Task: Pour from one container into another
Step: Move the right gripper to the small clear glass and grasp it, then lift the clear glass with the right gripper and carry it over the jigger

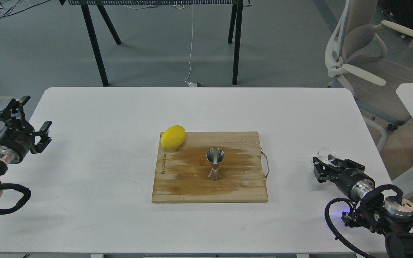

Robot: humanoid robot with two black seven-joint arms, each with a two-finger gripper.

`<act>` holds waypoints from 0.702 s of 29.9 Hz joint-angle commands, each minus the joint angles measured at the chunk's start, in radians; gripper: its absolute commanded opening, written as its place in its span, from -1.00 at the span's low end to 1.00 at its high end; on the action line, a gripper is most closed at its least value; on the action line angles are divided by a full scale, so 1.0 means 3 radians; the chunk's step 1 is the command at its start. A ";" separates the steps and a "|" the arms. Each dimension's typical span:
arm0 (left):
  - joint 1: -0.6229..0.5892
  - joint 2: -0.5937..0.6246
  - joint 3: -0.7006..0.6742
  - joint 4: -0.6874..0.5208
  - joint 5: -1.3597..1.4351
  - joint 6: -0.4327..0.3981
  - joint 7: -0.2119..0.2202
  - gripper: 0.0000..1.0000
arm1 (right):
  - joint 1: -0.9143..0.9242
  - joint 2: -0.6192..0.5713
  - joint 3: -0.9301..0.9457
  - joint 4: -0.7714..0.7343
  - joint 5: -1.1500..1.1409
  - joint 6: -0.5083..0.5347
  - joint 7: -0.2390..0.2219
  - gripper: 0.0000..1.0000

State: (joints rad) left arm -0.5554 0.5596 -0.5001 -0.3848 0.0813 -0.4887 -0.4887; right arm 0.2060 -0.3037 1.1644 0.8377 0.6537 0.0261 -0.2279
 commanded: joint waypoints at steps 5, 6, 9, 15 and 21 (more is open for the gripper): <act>-0.0005 -0.0070 0.0000 0.0147 -0.0005 0.0000 0.0000 0.99 | -0.0017 0.0000 0.0000 0.0000 -0.0001 0.0015 0.0003 -0.59; -0.0005 -0.0076 0.0000 0.0152 -0.0005 0.0000 0.0000 0.99 | -0.0017 0.0000 0.0005 0.0005 -0.0001 0.0015 0.0003 -0.63; -0.0005 -0.0076 0.0000 0.0152 0.0000 0.0000 0.0000 0.99 | -0.0022 0.0000 0.0005 0.0015 -0.0001 0.0025 0.0003 -0.68; -0.0005 -0.0076 0.0000 0.0152 0.0000 0.0000 0.0000 0.99 | -0.0053 -0.0030 0.0000 0.0213 -0.0011 0.0255 0.0008 -0.71; -0.0005 -0.0081 0.0005 0.0152 0.0000 0.0000 0.0000 0.99 | -0.0012 -0.0118 0.0041 0.0801 -0.0465 0.0470 0.0034 -0.70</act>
State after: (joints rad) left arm -0.5569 0.5355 -0.5001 -0.3389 0.0813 -0.4887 -0.4887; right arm 0.1917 -0.3307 1.1730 0.9971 0.5944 0.1308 -0.2218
